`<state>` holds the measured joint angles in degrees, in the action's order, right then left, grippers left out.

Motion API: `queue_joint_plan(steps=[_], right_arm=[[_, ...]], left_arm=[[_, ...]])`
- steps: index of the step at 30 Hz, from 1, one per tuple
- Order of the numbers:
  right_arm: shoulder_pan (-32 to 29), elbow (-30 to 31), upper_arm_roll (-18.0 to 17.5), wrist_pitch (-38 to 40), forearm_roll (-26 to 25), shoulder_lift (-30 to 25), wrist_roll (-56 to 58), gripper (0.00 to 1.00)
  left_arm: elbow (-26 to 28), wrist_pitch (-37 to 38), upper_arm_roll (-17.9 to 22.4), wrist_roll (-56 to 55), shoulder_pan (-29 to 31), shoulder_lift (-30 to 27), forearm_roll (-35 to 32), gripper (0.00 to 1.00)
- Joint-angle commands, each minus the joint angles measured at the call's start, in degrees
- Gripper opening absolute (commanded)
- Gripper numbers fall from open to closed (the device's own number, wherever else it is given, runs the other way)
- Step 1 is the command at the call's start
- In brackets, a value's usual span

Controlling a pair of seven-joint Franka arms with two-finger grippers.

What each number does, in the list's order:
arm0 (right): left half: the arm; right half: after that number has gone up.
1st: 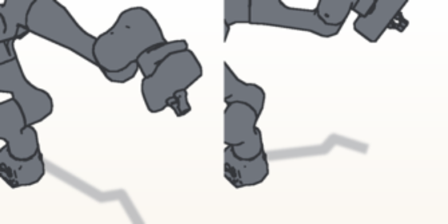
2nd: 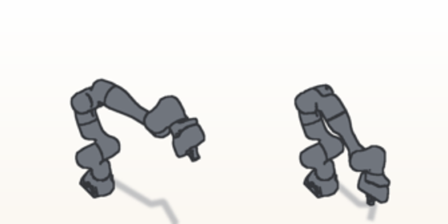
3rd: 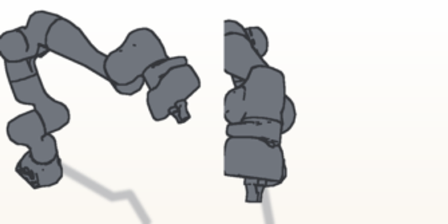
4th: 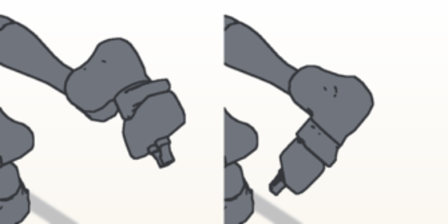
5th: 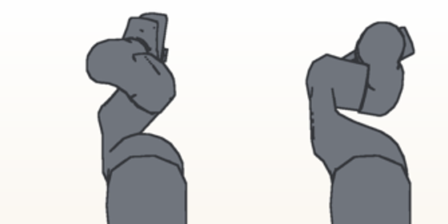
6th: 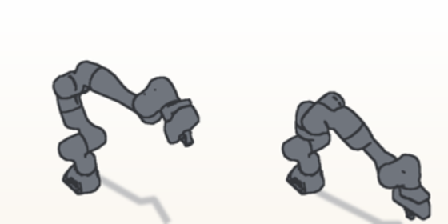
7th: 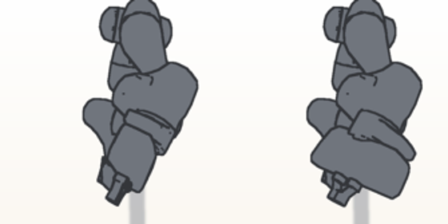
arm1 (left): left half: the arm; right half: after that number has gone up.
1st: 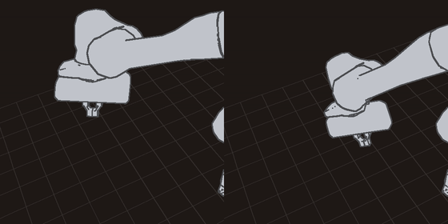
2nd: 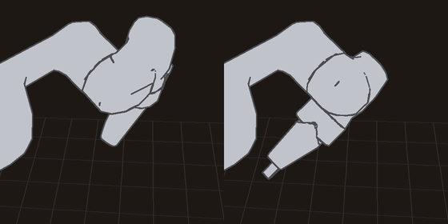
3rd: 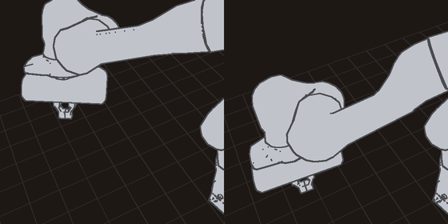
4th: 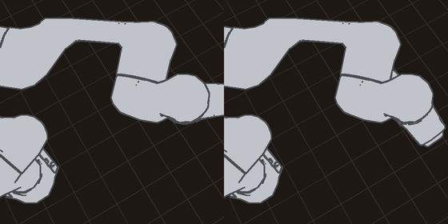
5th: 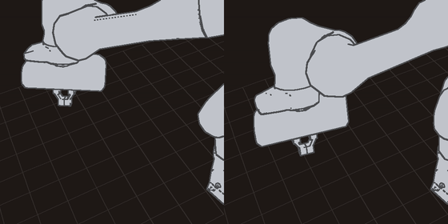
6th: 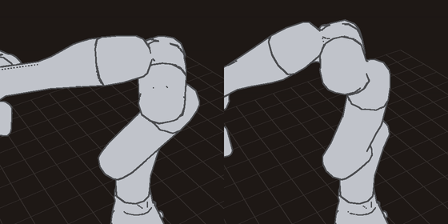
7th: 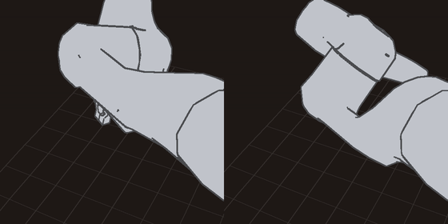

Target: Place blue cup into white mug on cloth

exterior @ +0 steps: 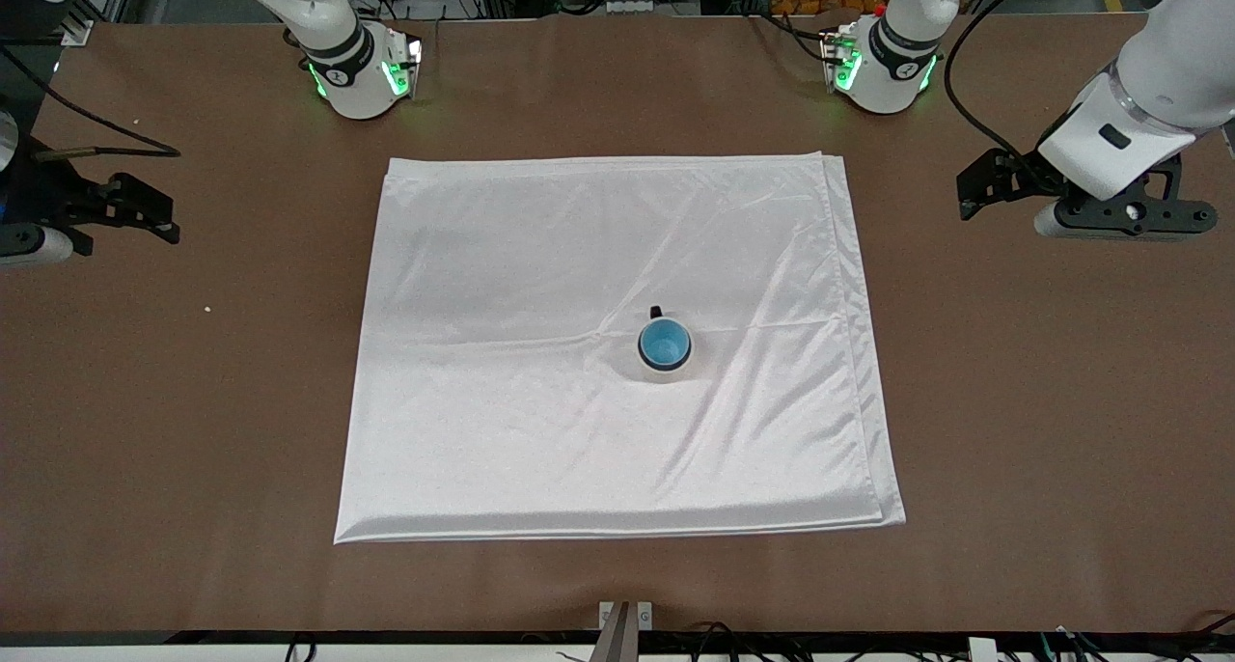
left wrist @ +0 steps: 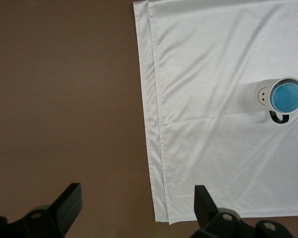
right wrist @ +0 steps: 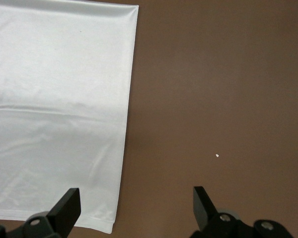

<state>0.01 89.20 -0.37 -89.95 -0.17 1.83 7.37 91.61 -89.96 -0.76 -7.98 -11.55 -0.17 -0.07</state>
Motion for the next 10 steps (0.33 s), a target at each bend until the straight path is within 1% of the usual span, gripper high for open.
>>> queue_joint_plan(steps=[1,10], right_arm=[[-0.5,1.1,-0.3,-0.1,0.9,-1.3,0.8,1.0],[-0.5,1.1,-0.3,-0.1,0.9,-1.3,0.8,1.0]], left_arm=[[-1.3,0.4,0.0,0.0,0.2,0.7,-0.5,1.0],[-1.3,0.3,-0.1,-0.1,0.2,0.7,-1.7,1.0]])
